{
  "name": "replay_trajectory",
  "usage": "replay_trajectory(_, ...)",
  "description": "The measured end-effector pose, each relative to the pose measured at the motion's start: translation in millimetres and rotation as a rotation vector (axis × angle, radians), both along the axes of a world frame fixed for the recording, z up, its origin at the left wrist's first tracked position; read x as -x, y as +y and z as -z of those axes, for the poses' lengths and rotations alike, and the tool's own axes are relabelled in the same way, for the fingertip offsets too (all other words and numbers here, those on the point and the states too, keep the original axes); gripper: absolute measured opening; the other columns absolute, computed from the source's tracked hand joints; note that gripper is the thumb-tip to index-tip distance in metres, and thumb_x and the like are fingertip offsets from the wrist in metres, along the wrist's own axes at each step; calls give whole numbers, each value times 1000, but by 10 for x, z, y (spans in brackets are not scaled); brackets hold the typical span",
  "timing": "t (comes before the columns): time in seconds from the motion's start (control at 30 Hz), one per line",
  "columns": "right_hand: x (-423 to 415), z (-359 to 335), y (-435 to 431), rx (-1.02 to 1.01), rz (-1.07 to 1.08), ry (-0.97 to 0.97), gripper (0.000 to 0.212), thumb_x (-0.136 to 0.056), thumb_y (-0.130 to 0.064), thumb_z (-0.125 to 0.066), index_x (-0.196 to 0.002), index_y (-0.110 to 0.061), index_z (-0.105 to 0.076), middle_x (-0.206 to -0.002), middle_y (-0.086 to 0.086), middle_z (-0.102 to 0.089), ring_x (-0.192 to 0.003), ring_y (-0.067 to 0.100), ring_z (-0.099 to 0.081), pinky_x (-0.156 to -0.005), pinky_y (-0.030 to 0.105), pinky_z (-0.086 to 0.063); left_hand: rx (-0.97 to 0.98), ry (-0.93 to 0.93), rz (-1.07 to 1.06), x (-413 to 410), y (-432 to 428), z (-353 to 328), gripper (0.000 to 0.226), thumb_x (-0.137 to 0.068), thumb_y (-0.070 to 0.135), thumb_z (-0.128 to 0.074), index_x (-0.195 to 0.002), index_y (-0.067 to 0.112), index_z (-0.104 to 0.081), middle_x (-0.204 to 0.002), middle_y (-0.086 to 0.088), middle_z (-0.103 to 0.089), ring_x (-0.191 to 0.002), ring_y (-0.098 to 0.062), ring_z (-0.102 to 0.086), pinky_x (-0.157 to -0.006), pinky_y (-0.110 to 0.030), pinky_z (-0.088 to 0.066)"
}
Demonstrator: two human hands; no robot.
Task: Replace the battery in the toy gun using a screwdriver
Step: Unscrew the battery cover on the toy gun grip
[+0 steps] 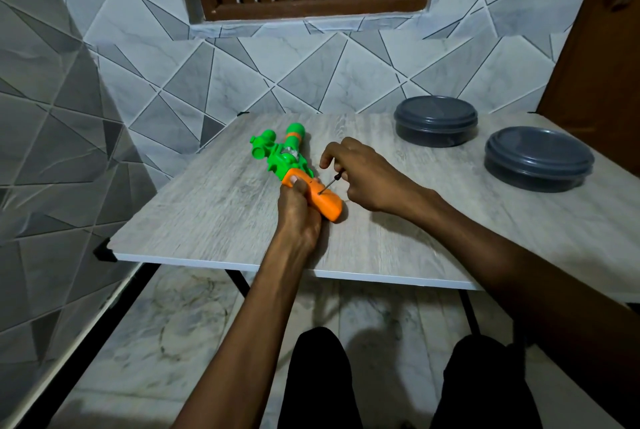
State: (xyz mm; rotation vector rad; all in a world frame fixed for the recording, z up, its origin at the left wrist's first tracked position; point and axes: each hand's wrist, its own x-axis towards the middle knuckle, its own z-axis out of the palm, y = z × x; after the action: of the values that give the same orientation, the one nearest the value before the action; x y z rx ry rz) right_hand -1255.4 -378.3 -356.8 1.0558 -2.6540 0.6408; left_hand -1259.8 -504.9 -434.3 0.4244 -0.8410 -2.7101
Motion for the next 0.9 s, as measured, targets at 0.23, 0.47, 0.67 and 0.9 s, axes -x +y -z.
replay_trajectory(0.23, 26, 17, 113, 238, 61, -24, 47, -68, 16, -56, -101, -17, -63, -92, 1, -58, -81, 18, -61, -71, 37, -55, 11, -10, 6, -20, 24, -32, 42, -103, 25, -42, -142, 7, -38, -97, -11, -57, -104, -27, -52, -111, -53, -35)
replay_trajectory(0.47, 139, 305, 461, 331, 444, -69, 27, -78, 3, -62, -96, -16, -66, -99, 4, -65, -82, 11, -56, -74, 22, -44, 123, -16, 28, -33, 135, -59, 30, -103, 27, -43, -125, 7, -46, -85, -8, -53, -75, -21, -54, -88, -46, -49)
replay_trajectory(0.67, 105, 571, 794, 323, 686, -55, 23, -83, -4, -68, -102, -16, -66, -96, 4, -68, -86, 17, -62, -74, 25, -47, 209, -34, 32, 30, 270, -30, 29, -102, 23, -43, -126, 6, -46, -89, -9, -53, -80, -23, -54, -95, -53, -46)
replay_trajectory(0.9, 153, 616, 878, 261, 701, -62, 18, -81, -6, -66, -94, -18, -71, -100, 1, -70, -97, 23, -64, -86, 34, -53, 297, -61, 9, 31, 337, -66, 37, -101, 18, -46, -137, 11, -43, -105, -9, -55, -86, -20, -54, -77, -38, -52)
